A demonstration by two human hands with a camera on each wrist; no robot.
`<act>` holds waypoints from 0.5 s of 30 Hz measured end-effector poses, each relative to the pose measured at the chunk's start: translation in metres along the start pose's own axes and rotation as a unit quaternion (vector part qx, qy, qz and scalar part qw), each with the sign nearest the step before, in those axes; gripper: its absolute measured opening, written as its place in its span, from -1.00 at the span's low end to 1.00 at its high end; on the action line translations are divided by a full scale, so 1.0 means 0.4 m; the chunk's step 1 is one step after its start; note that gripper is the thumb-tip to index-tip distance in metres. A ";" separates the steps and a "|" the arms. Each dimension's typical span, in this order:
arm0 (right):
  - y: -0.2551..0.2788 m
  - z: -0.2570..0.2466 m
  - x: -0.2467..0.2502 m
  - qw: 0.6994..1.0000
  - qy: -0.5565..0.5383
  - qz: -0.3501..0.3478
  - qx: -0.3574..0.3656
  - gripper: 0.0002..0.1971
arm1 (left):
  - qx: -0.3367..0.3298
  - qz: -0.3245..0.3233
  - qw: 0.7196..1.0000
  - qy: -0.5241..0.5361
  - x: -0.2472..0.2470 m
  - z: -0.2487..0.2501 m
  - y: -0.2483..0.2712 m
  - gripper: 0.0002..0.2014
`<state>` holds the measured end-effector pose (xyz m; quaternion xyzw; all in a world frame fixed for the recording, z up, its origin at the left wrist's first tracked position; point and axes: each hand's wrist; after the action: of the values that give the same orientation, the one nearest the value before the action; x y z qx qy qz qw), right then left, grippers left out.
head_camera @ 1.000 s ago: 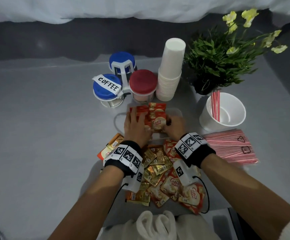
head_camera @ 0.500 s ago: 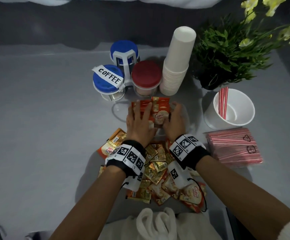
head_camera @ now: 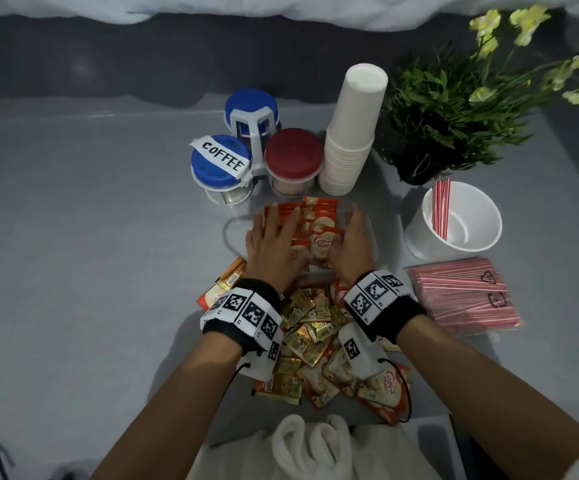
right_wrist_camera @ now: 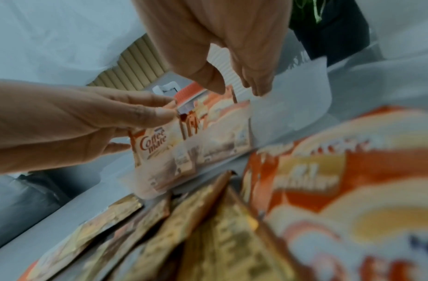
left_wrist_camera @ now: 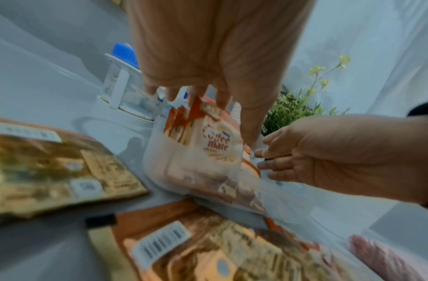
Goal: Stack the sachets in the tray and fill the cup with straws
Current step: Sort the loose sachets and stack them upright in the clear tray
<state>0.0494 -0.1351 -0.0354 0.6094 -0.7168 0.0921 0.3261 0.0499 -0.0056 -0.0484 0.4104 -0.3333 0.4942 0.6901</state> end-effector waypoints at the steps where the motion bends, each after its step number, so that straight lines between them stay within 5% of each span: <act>1: 0.005 -0.008 0.009 1.000 0.004 0.015 0.018 -0.43 | 0.006 0.009 1.000 0.010 0.006 -0.007 0.003 -0.24; 7: 0.055 -0.032 0.001 0.982 0.084 0.018 0.169 -0.76 | 0.037 0.117 0.983 0.136 0.044 -0.049 0.037 -0.42; 10: 0.083 -0.022 -0.027 0.967 0.115 -0.068 0.216 -0.89 | 0.074 0.168 0.963 0.199 0.048 -0.070 0.066 -0.64; 15: 0.130 0.010 -0.068 0.904 0.308 -0.201 0.219 -0.79 | 0.093 0.110 0.981 0.129 0.023 -0.109 0.119 -0.84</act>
<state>0.0007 -0.1025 -0.0407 0.7382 -0.4045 0.3624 0.4000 0.0094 0.0458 -0.0483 0.3663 -0.2374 0.6448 0.6274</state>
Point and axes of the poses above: each hand's wrist, its own y-axis away from the middle knuckle, its own x-axis out of the back of the hand, z = x × y, and after that the axes turned 1 degree about -z, right-handed
